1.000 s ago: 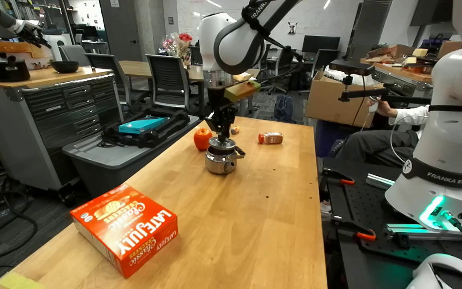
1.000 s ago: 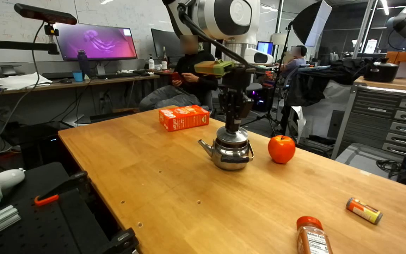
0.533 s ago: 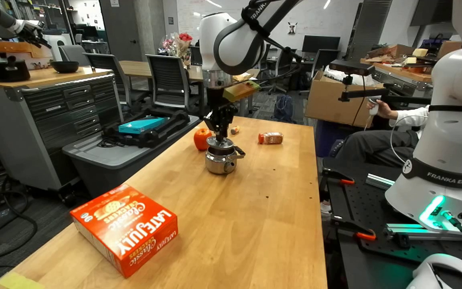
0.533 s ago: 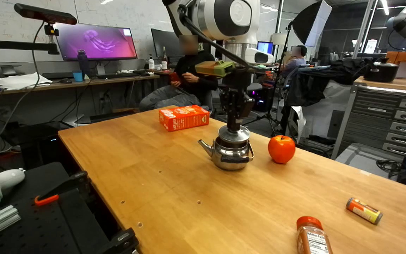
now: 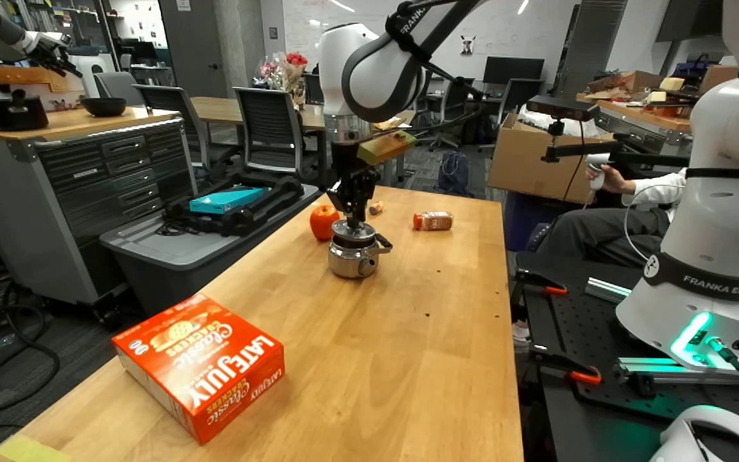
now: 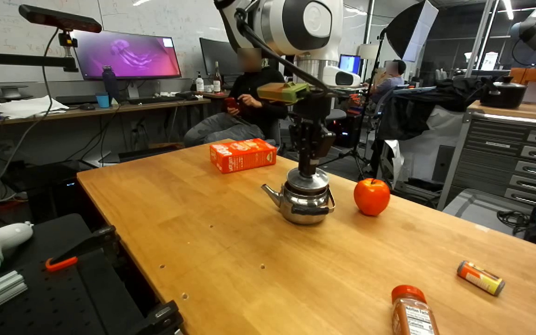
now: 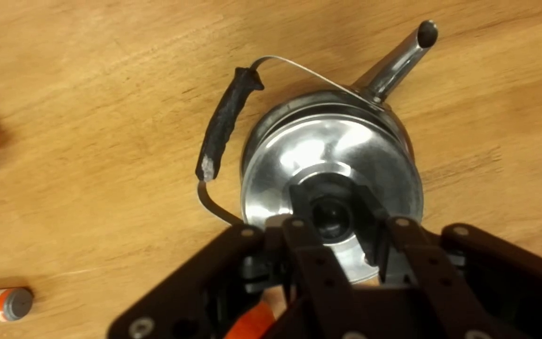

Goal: Take the lid and put it on the pot

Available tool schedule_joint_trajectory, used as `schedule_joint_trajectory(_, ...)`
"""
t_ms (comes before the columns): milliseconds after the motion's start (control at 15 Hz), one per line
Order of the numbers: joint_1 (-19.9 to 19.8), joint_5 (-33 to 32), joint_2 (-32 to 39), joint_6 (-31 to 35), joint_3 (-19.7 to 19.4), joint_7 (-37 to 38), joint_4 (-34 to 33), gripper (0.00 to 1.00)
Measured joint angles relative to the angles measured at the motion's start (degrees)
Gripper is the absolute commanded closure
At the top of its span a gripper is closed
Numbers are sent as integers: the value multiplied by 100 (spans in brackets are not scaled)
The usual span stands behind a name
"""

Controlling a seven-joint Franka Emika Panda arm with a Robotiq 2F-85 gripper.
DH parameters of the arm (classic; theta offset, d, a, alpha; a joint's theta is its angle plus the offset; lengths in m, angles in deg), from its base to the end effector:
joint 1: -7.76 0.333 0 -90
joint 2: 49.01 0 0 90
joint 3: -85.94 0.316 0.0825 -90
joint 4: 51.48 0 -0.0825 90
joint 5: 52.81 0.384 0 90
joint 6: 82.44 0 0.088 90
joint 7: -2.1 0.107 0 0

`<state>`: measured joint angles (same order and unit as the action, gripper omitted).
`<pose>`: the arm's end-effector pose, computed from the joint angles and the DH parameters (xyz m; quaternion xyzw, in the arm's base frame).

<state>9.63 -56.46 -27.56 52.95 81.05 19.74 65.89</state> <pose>0.5880 -0.0309 0.2510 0.9870 -0.1537 -0.0246 0.0408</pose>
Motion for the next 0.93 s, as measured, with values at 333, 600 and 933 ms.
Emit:
schedule_joint_trajectory(333, 7, -1, 37, 1, 7, 0, -3, 93)
schedule_joint_trajectory(600, 137, -61, 216, 78, 19, 169, -31, 93)
schedule_joint_trajectory(933, 218, -63, 223, 80, 21, 238, -44, 93)
